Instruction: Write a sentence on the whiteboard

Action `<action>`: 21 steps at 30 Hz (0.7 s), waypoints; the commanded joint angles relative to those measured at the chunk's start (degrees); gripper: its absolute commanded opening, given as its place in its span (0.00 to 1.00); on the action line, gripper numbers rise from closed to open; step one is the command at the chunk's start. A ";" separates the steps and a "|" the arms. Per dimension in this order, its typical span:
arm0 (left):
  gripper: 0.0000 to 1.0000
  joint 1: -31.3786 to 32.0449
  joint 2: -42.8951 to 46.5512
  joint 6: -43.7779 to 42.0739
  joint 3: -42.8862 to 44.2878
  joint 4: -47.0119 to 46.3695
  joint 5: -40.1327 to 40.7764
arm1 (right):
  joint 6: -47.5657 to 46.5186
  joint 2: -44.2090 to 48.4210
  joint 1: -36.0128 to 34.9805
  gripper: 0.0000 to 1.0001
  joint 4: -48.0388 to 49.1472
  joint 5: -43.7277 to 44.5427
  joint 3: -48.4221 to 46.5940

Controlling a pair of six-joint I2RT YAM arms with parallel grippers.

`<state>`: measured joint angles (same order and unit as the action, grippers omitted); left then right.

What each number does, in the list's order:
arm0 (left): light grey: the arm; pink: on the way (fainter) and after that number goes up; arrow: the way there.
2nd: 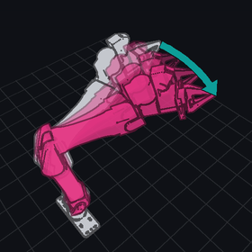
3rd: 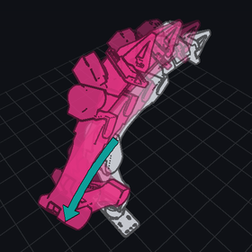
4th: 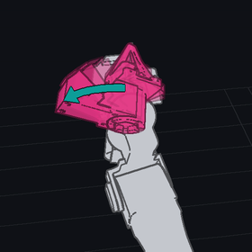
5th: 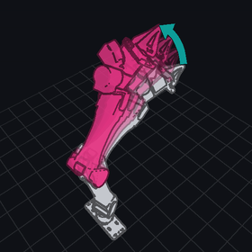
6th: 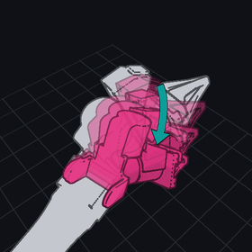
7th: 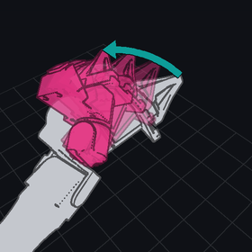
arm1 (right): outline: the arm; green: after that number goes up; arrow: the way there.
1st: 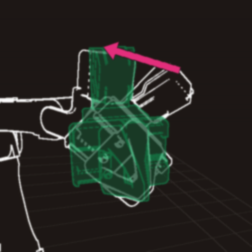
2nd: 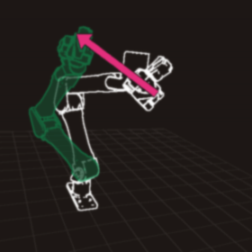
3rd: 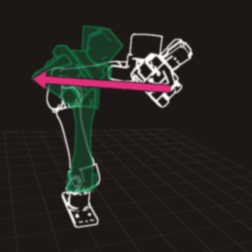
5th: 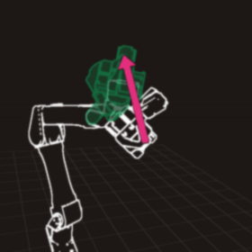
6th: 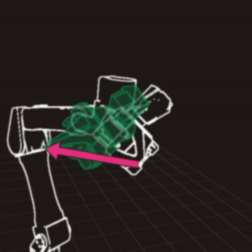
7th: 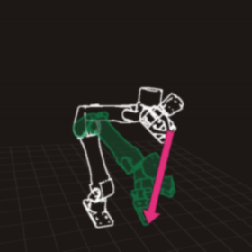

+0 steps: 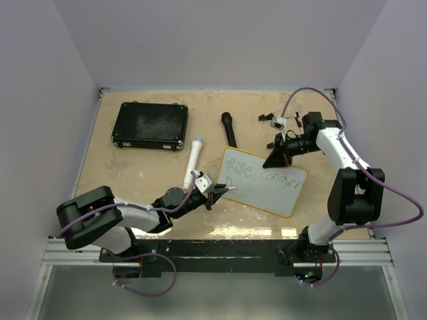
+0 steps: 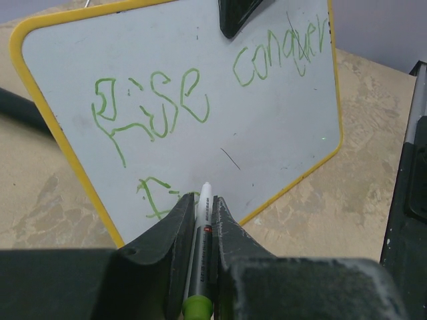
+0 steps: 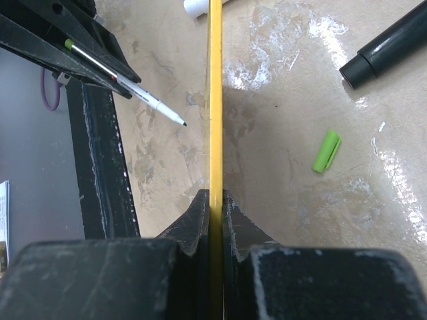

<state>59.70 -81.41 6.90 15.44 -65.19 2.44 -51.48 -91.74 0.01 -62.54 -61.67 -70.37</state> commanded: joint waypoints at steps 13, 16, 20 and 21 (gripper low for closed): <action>0.00 0.24 -6.75 0.93 5.65 -5.39 -4.90 | -3.45 0.25 -0.10 0.00 2.08 -0.65 0.23; 0.00 0.24 -7.54 0.93 6.00 -5.21 -4.72 | -3.45 0.25 -0.19 0.00 2.16 -0.65 0.23; 0.00 0.24 -8.42 0.93 6.44 -5.39 -4.20 | -3.45 0.25 -0.19 0.00 2.16 -0.73 0.32; 0.00 0.24 -8.68 0.93 6.53 -5.39 -4.11 | -3.45 0.25 -0.19 0.00 2.08 -0.73 0.23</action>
<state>59.70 -89.21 6.94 19.97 -66.04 -1.28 -51.46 -91.74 0.01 -62.54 -61.67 -70.37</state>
